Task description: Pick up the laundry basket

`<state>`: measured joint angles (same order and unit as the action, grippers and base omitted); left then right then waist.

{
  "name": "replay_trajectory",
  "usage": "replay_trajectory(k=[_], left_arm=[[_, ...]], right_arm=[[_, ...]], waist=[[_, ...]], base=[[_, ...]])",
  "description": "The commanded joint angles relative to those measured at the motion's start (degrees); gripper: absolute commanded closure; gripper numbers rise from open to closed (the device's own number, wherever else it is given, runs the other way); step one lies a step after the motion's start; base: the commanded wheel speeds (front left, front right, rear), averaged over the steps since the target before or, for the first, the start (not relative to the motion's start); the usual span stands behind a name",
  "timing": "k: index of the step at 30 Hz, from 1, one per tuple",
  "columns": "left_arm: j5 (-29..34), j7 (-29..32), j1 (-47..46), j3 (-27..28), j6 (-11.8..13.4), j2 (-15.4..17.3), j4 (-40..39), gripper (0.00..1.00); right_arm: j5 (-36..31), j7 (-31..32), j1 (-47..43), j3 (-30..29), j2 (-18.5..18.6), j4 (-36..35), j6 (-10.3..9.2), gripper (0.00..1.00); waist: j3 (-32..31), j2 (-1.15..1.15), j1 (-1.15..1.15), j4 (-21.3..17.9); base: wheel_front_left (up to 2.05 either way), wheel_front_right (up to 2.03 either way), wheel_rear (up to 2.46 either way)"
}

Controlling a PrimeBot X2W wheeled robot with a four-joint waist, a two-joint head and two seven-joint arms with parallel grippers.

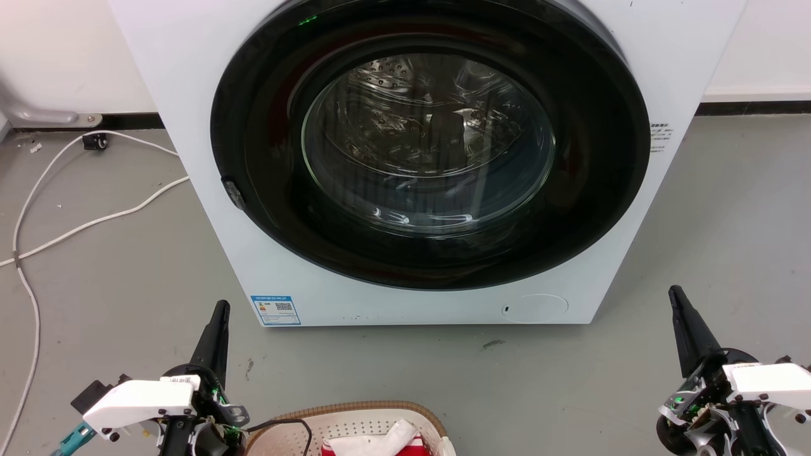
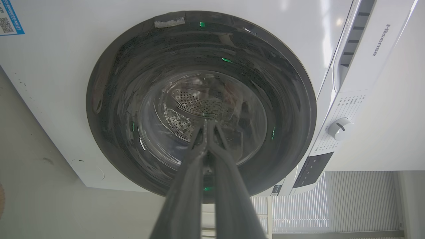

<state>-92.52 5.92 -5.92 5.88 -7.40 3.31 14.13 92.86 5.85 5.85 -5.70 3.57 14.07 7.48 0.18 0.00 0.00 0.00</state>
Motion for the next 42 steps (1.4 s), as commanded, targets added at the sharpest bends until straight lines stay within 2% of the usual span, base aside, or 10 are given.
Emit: replay_trajectory(k=[1, 22, 23, 35, 40, 41, 42], left_arm=[[0.0, 0.3, -0.5, 0.2, -0.2, 0.0, 0.0, 1.0], [0.2, 0.5, -0.6, 0.4, -0.2, -0.1, 0.0, 1.0], [0.0, 0.2, 0.2, 0.1, 0.0, -0.2, 0.4, 0.0], [0.6, -2.6, -0.9, -2.3, 0.0, -0.2, -0.6, 0.0], [4.8, -4.1, -1.4, -3.3, 0.0, 0.3, -1.6, 0.0], [9.2, -4.9, -1.6, -3.3, 0.0, 0.2, -2.7, 0.0], [10.6, -5.1, -1.6, -3.4, 0.0, 0.1, -3.1, 0.0]], right_arm=[[-0.2, 0.1, 0.6, -0.1, -0.2, 0.1, 0.02, 1.0], [-0.4, 0.2, 0.6, -0.3, -0.3, 0.1, 0.02, 1.0], [-0.1, 0.2, -0.2, -0.2, -0.2, 0.4, 0.01, 0.0], [-1.7, -2.8, -0.4, 1.6, -0.3, -0.9, 0.0, 0.0], [-6.0, -4.1, -0.4, 1.5, -0.3, -1.5, 0.0, 0.0], [-10.3, -4.9, -0.3, 1.4, -0.3, -2.1, 0.0, 0.0], [-11.9, -5.1, -0.3, 1.5, -0.3, -2.4, 0.0, 0.0]], waist=[[0.0, 0.0, 0.0, 0.0], [0.0, 0.0, 0.0, 0.0], [0.0, 0.0, 0.0, 0.0], [0.0, 0.0, 0.0, 0.0], [0.0, 0.0, 0.0, 0.0], [0.0, 0.0, 0.0, 0.1], [0.0, 0.0, 0.0, 0.1]], base=[[0.0, 0.0, 0.0], [0.0, 0.0, 0.0], [0.0, 0.0, 0.0], [0.0, 0.0, 0.0], [0.0, 0.0, 0.0], [0.0, 0.0, 0.0], [0.0, 0.0, 0.0]])
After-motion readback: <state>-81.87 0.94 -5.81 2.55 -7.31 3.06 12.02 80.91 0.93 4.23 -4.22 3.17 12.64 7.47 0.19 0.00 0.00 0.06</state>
